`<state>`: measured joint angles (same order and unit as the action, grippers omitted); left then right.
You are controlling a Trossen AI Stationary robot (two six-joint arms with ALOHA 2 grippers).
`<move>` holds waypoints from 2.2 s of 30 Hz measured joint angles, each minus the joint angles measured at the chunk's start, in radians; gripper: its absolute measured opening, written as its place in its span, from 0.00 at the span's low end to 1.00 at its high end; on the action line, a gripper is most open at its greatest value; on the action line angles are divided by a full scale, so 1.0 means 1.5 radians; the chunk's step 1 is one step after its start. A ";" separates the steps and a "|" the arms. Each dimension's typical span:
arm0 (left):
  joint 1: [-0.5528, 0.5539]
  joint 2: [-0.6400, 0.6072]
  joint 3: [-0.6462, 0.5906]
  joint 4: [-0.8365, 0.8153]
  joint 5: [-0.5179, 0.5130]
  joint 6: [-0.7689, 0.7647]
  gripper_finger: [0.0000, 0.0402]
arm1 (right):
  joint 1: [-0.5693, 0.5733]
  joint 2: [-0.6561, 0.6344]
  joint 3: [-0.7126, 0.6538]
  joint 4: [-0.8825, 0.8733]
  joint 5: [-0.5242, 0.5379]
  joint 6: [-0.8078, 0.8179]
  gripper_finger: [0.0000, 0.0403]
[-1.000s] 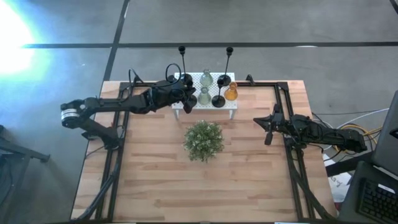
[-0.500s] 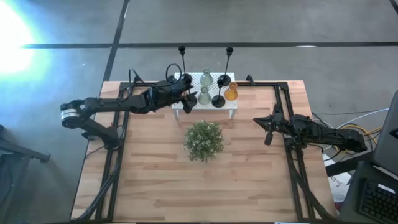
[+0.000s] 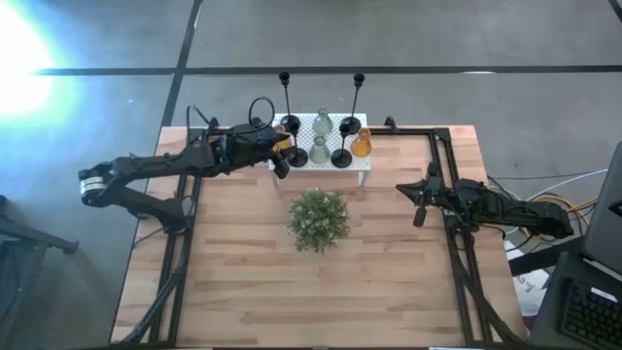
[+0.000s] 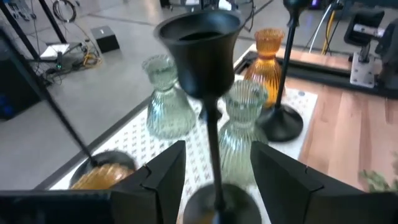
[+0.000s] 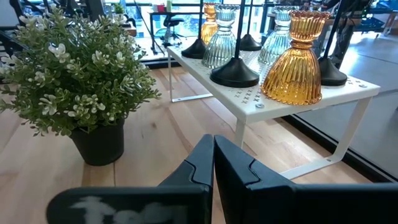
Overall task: Pick & Place candle stick holders
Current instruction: Return to Home Position
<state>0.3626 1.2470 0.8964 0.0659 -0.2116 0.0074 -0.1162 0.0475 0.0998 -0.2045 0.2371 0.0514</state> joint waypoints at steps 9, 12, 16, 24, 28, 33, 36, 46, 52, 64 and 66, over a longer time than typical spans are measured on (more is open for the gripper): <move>-0.007 -0.145 0.000 -0.227 -0.001 -0.023 0.46 | 0.000 0.000 0.000 0.000 0.000 0.000 0.02; -0.031 -0.203 -0.012 -0.253 0.040 -0.014 0.44 | 0.000 0.000 0.000 0.000 0.000 -0.001 0.02; -0.081 -0.281 -0.068 -0.229 0.068 0.000 0.37 | 0.000 0.000 0.000 0.000 0.000 -0.001 0.02; -0.140 -0.436 -0.235 -0.123 0.078 -0.024 0.09 | 0.000 0.000 0.000 0.000 0.000 -0.001 0.02; -0.142 -0.516 -0.313 -0.057 0.131 -0.039 0.02 | 0.000 0.000 0.000 0.000 0.000 -0.002 0.02; -0.142 -0.617 -0.389 -0.021 0.147 -0.049 0.02 | 0.000 0.000 0.000 0.000 0.000 -0.001 0.02; -0.142 -0.671 -0.432 0.009 0.155 -0.060 0.01 | 0.000 0.000 0.000 0.000 0.000 -0.001 0.02; -0.141 -0.787 -0.584 0.148 0.220 -0.074 0.01 | 0.000 0.000 0.000 0.000 0.000 -0.001 0.02; -0.139 -0.832 -0.591 0.093 0.216 -0.056 0.01 | 0.000 0.000 0.000 0.000 -0.001 0.000 0.02; -0.134 -0.831 -0.592 -0.024 0.136 -0.084 0.02 | 0.000 0.000 0.000 0.000 0.000 0.000 0.02; -0.134 -0.830 -0.592 -0.028 0.106 -0.111 0.03 | 0.000 0.000 0.000 0.000 0.000 -0.001 0.02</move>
<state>0.1623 0.0013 0.0090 0.0246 -0.0533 -0.1594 -0.1161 0.0475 0.0998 -0.2047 0.2367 0.0496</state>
